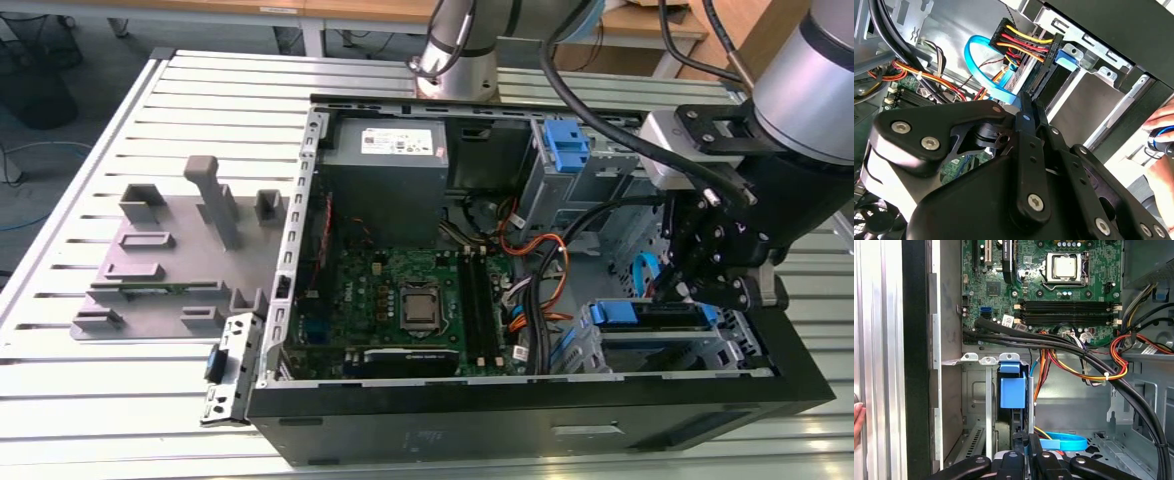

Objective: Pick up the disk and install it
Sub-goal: 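Insert the first disk wire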

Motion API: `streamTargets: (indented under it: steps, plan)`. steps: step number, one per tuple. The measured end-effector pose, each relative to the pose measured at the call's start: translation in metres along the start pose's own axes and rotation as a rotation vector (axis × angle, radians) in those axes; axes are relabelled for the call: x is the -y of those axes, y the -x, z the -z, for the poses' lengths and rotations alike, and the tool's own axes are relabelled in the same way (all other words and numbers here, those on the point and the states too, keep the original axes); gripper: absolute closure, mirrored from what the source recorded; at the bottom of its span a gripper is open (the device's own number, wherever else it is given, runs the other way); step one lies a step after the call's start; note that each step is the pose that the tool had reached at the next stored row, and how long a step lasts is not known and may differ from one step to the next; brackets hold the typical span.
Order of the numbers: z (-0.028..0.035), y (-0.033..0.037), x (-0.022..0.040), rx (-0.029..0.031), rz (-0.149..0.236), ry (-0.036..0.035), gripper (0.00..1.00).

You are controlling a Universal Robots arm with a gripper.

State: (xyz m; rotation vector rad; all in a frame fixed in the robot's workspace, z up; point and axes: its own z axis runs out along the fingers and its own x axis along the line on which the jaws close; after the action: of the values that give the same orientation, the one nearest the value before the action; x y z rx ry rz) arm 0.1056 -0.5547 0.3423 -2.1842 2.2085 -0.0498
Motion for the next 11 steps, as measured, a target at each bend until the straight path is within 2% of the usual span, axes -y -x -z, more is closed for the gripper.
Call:
streamTargets:
  steps: [11]
  plan:
    - [0.0001, 0.0, -0.0007, -0.0001, 0.0, -0.0013, 0.84]
